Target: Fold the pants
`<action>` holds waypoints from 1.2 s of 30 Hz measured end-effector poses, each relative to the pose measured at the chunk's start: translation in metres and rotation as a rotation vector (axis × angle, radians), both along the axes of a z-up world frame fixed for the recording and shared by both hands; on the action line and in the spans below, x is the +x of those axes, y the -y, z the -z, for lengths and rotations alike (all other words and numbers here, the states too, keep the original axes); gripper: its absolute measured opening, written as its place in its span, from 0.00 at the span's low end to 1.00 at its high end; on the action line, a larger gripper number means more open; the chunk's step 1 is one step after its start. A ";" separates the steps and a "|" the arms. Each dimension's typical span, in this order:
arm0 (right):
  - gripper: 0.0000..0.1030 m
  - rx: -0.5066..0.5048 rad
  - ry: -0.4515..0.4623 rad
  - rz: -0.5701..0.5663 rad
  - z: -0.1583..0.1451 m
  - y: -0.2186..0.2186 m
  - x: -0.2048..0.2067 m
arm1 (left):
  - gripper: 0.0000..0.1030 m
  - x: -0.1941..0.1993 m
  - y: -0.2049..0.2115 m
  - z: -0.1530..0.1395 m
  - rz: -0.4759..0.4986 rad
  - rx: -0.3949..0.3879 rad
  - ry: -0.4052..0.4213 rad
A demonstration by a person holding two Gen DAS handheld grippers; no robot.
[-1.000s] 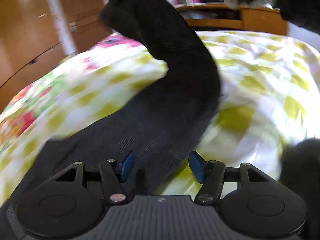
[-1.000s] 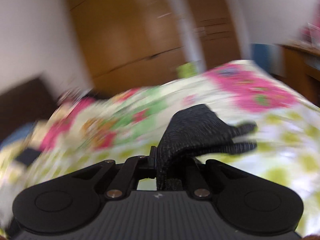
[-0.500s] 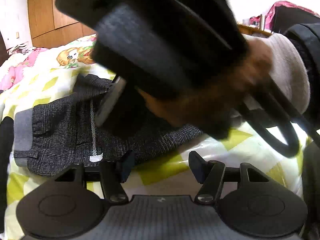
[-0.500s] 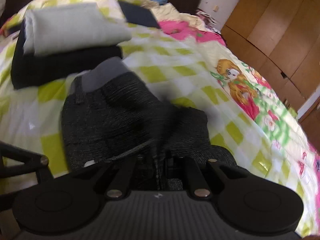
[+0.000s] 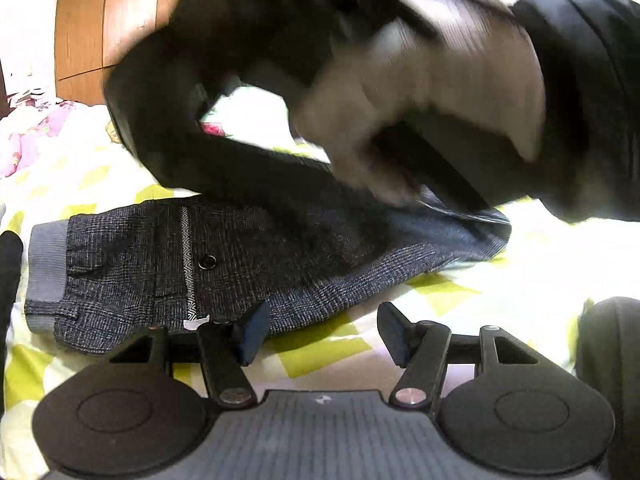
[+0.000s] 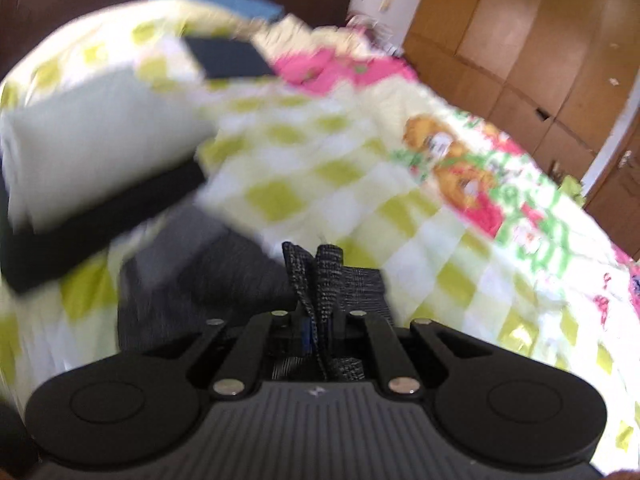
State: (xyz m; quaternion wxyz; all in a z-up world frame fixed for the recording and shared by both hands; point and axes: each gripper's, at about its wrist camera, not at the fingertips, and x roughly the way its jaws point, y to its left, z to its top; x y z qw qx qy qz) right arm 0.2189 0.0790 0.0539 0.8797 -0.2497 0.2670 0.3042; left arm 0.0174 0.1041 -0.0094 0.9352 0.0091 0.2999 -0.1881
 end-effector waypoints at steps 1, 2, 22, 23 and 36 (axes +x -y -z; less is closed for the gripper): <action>0.07 0.009 0.025 -0.018 -0.004 -0.005 -0.003 | 0.70 0.001 -0.002 0.000 0.004 -0.008 -0.003; 0.07 0.006 0.044 -0.043 -0.005 -0.012 -0.008 | 0.70 0.001 -0.004 0.000 0.008 -0.011 -0.005; 0.28 -0.026 -0.108 -0.368 0.046 -0.056 -0.031 | 0.70 -0.007 0.030 0.007 0.117 0.097 -0.013; 0.28 -0.014 -0.130 -0.377 0.043 -0.054 -0.031 | 0.70 -0.009 0.033 0.006 0.122 0.113 0.002; 0.46 0.105 -0.229 -0.136 0.002 0.003 0.061 | 0.71 0.012 -0.010 -0.027 -0.098 -0.041 0.108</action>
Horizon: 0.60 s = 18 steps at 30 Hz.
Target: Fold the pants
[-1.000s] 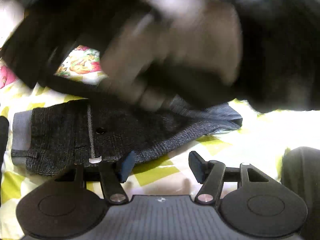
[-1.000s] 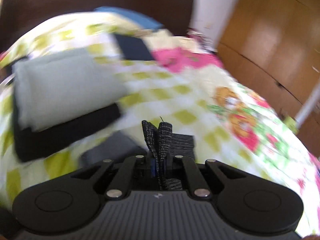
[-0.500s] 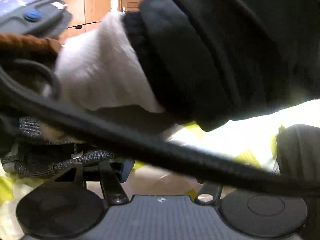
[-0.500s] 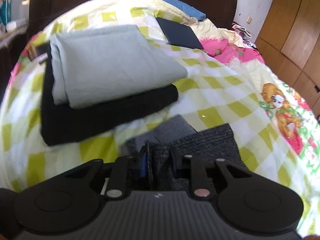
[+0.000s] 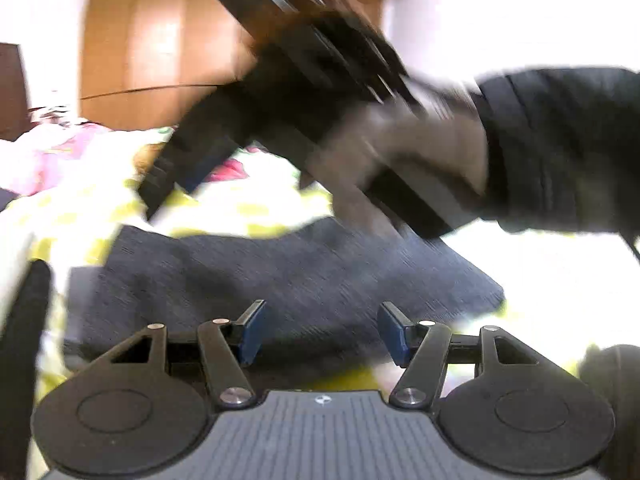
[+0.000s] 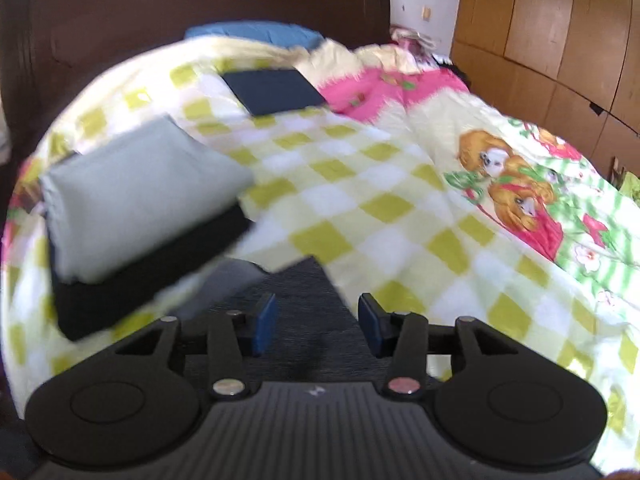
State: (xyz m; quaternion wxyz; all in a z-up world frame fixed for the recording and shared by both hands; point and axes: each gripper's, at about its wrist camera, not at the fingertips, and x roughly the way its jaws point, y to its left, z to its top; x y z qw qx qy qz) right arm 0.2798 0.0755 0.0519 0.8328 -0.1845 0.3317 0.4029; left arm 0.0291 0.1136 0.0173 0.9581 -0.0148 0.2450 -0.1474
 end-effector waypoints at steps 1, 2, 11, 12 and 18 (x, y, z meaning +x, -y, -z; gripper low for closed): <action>0.46 0.013 -0.038 0.002 0.004 -0.001 0.011 | 0.71 0.007 -0.004 -0.001 -0.031 0.016 0.001; 0.48 0.021 -0.087 -0.009 0.010 -0.005 0.023 | 0.71 0.015 -0.007 0.000 -0.080 0.049 0.001; 0.36 0.087 -0.364 -0.101 0.051 -0.013 0.070 | 0.71 0.051 -0.010 0.037 -0.242 0.105 -0.102; 0.27 0.079 -0.359 -0.117 0.048 -0.015 0.065 | 0.71 0.053 -0.003 0.041 -0.230 0.148 -0.095; 0.10 0.041 -0.272 -0.145 0.033 -0.040 0.051 | 0.71 0.049 0.001 0.047 -0.223 0.180 -0.067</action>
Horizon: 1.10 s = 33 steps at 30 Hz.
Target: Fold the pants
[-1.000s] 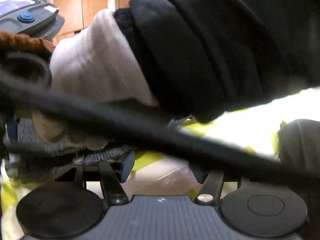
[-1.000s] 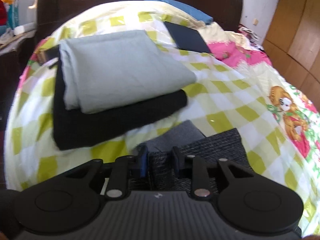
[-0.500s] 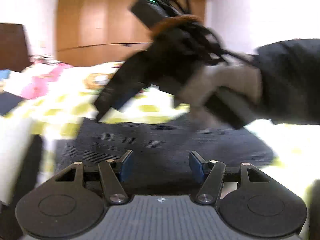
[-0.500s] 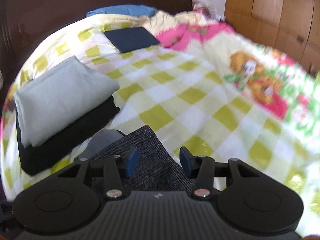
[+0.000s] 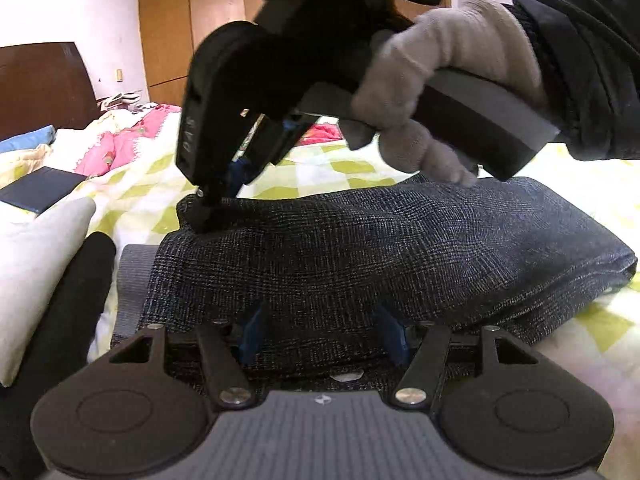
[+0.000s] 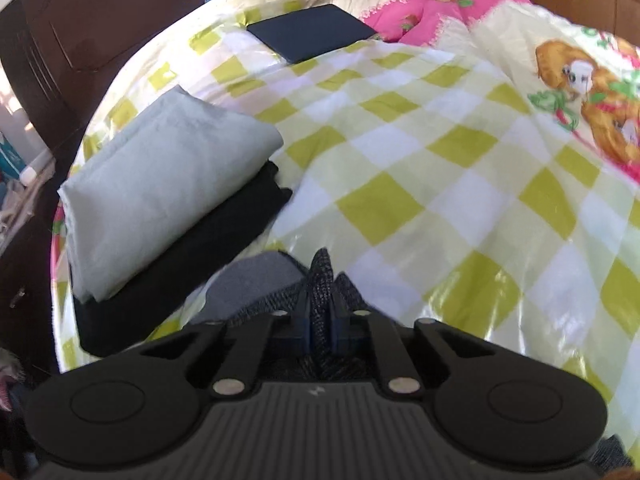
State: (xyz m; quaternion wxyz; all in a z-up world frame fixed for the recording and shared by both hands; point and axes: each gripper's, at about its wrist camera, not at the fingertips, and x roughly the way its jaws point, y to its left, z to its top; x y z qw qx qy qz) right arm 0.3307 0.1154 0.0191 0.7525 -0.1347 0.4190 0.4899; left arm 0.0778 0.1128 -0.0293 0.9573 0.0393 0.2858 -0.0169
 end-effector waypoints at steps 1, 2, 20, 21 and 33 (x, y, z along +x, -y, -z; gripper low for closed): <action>0.10 0.014 0.006 0.006 -0.002 -0.003 0.000 | 0.71 -0.002 0.001 0.000 -0.010 0.002 0.003; 0.10 0.020 0.015 0.005 -0.003 -0.006 -0.001 | 0.71 -0.002 0.002 0.001 -0.012 0.005 0.005; 0.52 0.110 0.123 0.506 -0.024 0.184 -0.057 | 0.72 -0.009 0.029 0.003 -0.026 0.141 0.001; 0.52 0.096 0.119 0.585 -0.019 0.217 -0.064 | 0.72 -0.010 0.034 0.002 -0.024 0.168 0.009; 0.56 0.407 -0.376 0.843 0.082 0.396 -0.068 | 0.72 0.001 0.084 -0.023 0.042 0.302 0.038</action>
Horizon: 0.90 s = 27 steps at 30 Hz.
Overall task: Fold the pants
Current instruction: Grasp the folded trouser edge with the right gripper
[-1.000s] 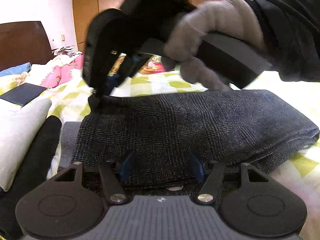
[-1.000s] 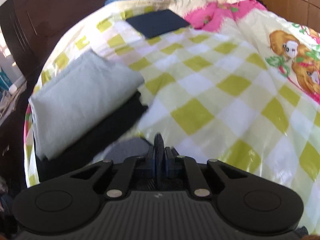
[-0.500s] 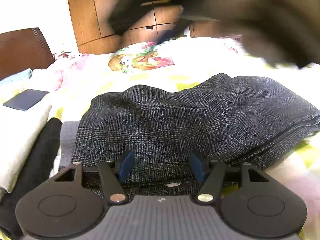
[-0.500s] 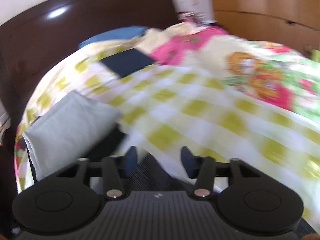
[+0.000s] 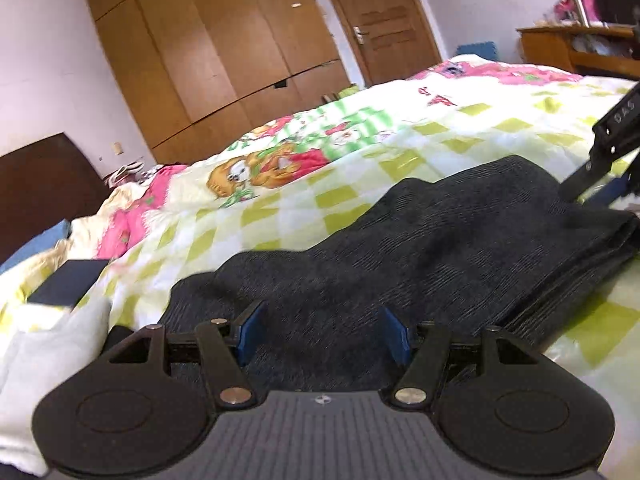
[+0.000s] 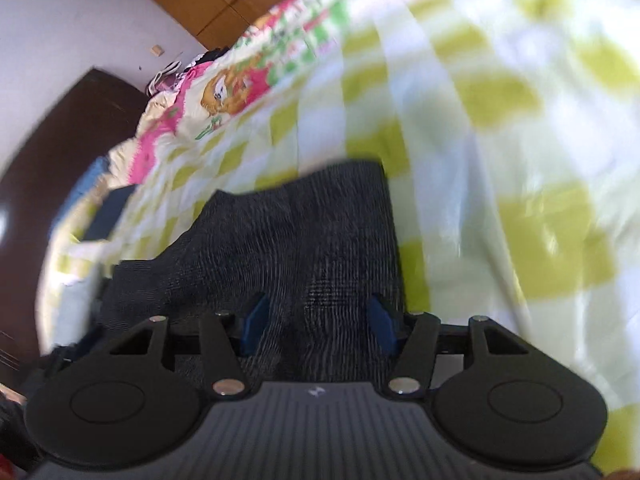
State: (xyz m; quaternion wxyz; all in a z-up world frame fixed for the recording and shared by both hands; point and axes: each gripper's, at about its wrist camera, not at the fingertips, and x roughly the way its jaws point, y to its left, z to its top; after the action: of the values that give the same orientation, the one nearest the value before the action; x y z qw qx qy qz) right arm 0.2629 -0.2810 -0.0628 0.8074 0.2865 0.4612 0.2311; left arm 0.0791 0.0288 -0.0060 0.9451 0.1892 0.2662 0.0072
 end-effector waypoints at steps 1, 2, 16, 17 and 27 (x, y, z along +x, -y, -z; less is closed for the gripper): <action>0.56 0.055 -0.008 0.003 0.006 0.006 0.001 | 0.72 0.003 0.002 0.000 0.006 -0.003 -0.009; 0.56 0.131 -0.037 0.014 0.014 0.013 0.004 | 0.72 0.007 0.005 -0.001 0.013 -0.007 -0.018; 0.58 0.256 -0.036 -0.066 0.030 0.036 0.009 | 0.72 0.033 0.034 0.011 0.069 0.044 -0.060; 0.60 0.267 -0.040 -0.078 0.030 0.033 0.013 | 0.72 0.034 0.035 0.011 0.072 0.042 -0.061; 0.44 0.149 -0.082 -0.116 0.024 0.056 0.014 | 0.72 0.040 0.038 0.011 0.109 0.046 -0.058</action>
State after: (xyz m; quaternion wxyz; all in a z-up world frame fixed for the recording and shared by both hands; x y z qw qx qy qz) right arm 0.2769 -0.3375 -0.0872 0.7496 0.3276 0.4913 0.2990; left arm 0.1195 -0.0091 -0.0171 0.9314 0.2251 0.2825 -0.0439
